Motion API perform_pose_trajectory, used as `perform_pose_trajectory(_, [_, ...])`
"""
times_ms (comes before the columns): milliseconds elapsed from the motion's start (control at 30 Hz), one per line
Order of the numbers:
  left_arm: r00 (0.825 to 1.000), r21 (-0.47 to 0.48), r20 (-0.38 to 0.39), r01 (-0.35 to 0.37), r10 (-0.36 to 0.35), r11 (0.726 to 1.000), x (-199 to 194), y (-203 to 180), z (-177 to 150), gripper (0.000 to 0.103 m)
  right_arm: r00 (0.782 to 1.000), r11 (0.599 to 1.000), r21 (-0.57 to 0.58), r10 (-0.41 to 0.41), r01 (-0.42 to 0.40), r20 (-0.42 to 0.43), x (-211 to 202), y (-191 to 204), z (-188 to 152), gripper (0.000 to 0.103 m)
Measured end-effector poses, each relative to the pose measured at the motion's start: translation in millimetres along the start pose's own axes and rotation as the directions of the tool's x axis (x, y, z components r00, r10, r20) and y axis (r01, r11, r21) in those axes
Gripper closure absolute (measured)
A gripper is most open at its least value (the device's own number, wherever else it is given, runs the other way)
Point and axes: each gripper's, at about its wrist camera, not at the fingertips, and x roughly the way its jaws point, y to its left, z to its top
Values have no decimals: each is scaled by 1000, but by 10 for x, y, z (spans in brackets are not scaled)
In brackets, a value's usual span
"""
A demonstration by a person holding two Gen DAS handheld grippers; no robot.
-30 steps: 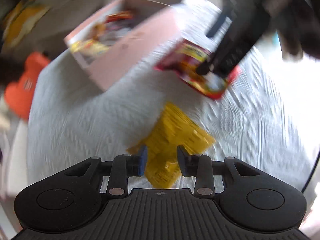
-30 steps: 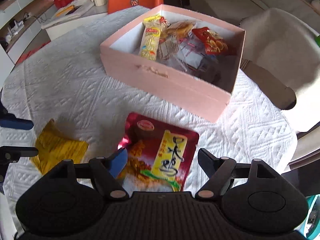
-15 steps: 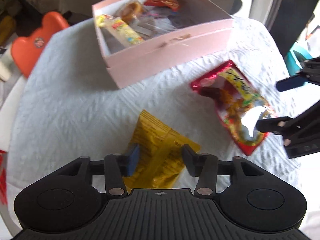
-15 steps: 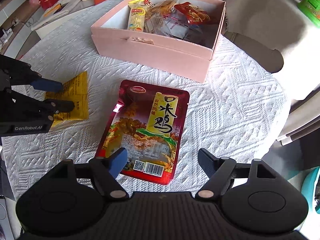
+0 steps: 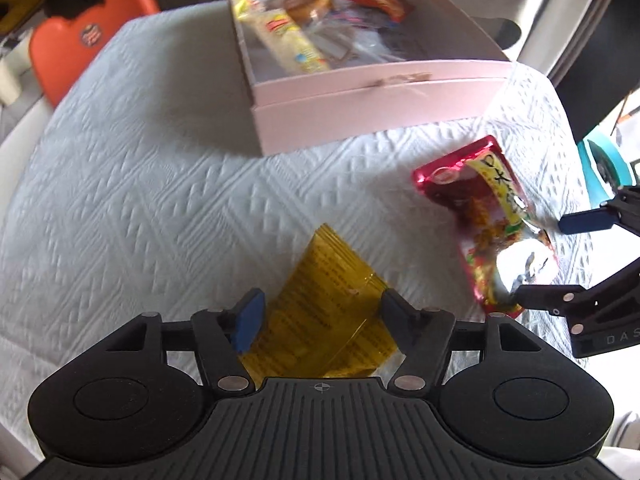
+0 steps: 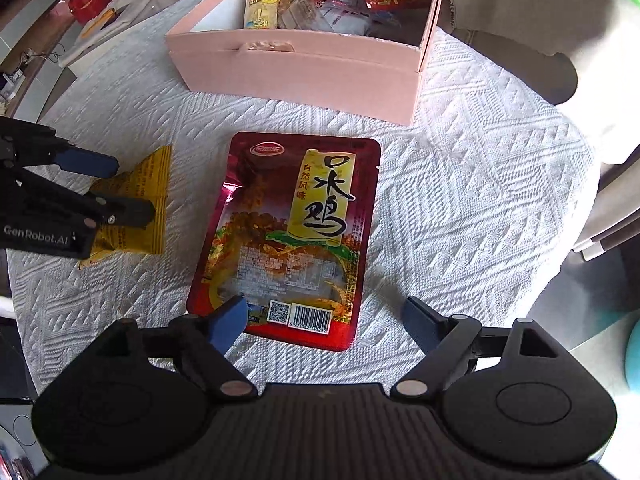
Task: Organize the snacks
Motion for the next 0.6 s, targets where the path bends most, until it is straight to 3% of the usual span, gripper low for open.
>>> perform_pose_trajectory(100, [997,14,-4,74,-74,997,-58,48,-80,34,1000,1000,5,3,-3,12,15,16,-9,12])
perform_pose_trajectory(267, [995,152,1,95,-97,984,-204,-86,-222,34,1000,1000,-3,9,-9,19,2,29,-22,12])
perform_pose_trajectory(367, [997,303,-3,76,-78,950,-282,-215,-300,34,998,1000,-1,22,-22,53,-91,17,-21,12])
perform_pose_trajectory(500, [1000,470,-11,-16,24,883,-218,-406,-415,33,996,998,-66,2,3,85,-199,76,-12,12])
perform_pose_trajectory(533, [998,464,-8,-49,59,884,-163,-416,-414,31,996,997,-77,-4,11,86,-209,89,-6,12])
perform_pose_trajectory(600, [995,333,19,-94,93,938,-90,-322,-320,30,996,997,-81,-14,21,84,-209,93,9,12])
